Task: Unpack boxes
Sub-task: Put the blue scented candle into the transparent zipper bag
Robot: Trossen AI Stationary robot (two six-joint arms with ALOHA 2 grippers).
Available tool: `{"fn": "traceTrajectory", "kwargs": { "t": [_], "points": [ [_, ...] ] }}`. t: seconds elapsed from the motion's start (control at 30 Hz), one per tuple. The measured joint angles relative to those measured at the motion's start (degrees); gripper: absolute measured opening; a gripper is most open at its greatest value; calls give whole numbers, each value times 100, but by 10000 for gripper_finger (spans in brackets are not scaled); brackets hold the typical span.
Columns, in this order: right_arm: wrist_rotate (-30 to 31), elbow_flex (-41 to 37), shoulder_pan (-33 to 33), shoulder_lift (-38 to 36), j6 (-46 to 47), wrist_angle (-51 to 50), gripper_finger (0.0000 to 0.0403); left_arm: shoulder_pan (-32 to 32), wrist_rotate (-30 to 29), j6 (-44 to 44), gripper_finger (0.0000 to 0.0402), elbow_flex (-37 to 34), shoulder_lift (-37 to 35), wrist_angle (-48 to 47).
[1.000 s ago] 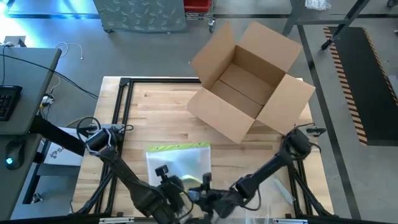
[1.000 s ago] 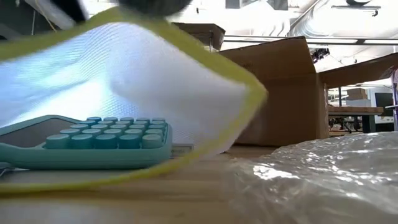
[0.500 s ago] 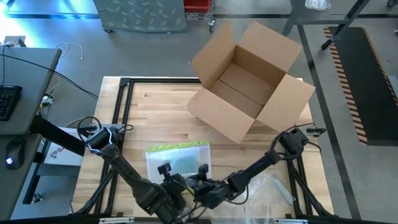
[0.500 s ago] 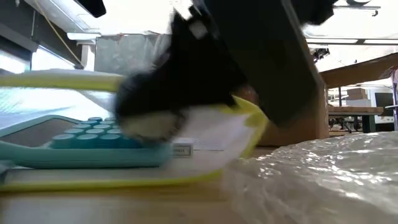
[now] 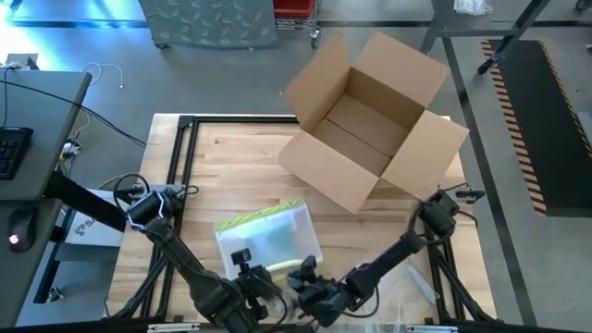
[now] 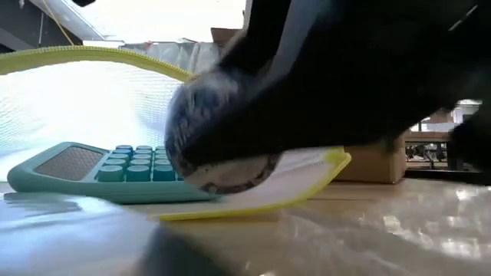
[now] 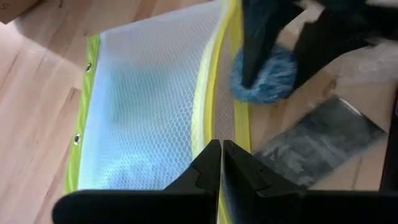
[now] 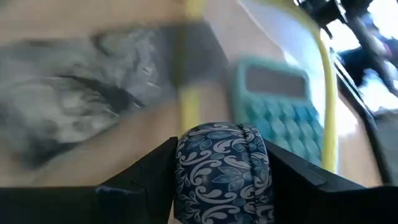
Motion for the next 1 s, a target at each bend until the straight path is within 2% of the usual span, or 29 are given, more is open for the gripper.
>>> {"fn": "traceTrajectory", "kwargs": {
  "t": [0.1, 0.17, 0.23, 0.5, 0.67, 0.83, 0.93, 1.0],
  "points": [
    [681, -11, -76, 29, 148, -271, 183, 7, -21, -3, 0, -1, 0, 66],
    [1398, -5, -111, 25, 151, -343, 182, 7, -55, -2, 0, -1, 0, 137],
    [1716, 0, -213, 16, 188, -611, 182, 7, -57, -1, 0, -1, 0, 136],
    [1178, -2, -805, 16, 1414, -2020, 191, 3, -56, -2, 0, -1, 2, 139],
    [848, 6, -924, 2, 2130, -2622, 248, -5, -33, -2, 0, -1, 2, 144],
    [610, 3, -905, -53, 2128, -2668, 319, -27, -81, -5, 0, -1, 2, 151],
    [493, 0, -813, -168, 2145, -2682, 340, -28, -81, -43, 0, -1, 2, 155],
    [339, -2, -720, -266, 2140, -2692, 337, -28, -83, -44, 0, -1, 2, 159]
  ]
}}
